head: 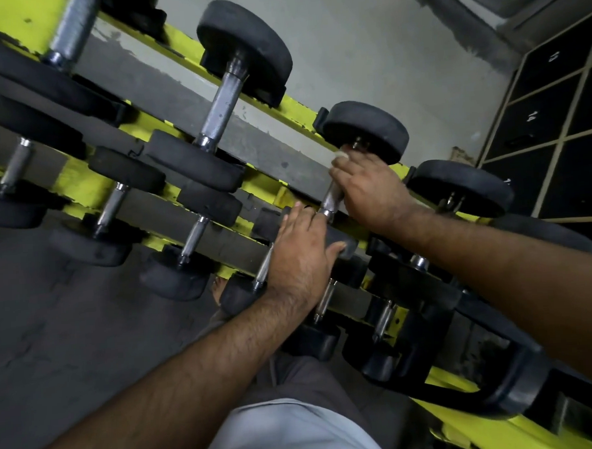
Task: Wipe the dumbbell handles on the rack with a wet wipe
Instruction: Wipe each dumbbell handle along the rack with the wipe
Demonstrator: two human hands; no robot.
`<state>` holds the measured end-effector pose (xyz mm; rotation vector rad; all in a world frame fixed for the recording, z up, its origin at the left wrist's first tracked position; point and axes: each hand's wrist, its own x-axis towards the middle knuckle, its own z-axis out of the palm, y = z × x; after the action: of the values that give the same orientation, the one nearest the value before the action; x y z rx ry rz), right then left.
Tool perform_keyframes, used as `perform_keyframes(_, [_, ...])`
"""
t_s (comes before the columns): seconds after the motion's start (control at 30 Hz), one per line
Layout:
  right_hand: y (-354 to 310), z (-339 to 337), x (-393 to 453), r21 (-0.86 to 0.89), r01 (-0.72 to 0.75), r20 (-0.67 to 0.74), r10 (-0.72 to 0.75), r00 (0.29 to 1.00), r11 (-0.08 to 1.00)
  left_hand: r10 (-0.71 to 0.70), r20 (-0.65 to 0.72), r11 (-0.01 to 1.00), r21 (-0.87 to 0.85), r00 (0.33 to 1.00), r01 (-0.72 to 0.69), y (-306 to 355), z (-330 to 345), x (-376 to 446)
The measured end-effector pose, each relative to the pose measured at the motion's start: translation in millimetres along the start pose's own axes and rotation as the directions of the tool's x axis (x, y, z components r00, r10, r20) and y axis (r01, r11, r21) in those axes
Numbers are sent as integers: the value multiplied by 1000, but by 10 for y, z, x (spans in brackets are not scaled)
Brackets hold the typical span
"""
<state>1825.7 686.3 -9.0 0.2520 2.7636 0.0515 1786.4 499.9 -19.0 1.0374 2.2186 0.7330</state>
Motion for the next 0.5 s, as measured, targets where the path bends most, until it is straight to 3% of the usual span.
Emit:
perform_keyframes(0.1, [-51, 59, -66, 72, 239, -12, -239, 971, 968, 11, 5, 1000, 27, 1000, -12, -10, -15, 12])
perform_keyframes(0.23, [149, 20, -82, 127, 71, -132, -54, 990, 989, 15, 3, 1000, 23, 1000, -15, -17, -29, 20])
perform_keyframes(0.37, [-130, 50, -163, 150, 315, -126, -298, 946, 937, 9, 18, 1000, -23, 1000, -8, -33, -57, 38])
perform_keyframes(0.5, [-159, -87, -130, 193, 236, -81, -224, 971, 952, -5, 43, 998, -66, 999, 8, -100, -114, 60])
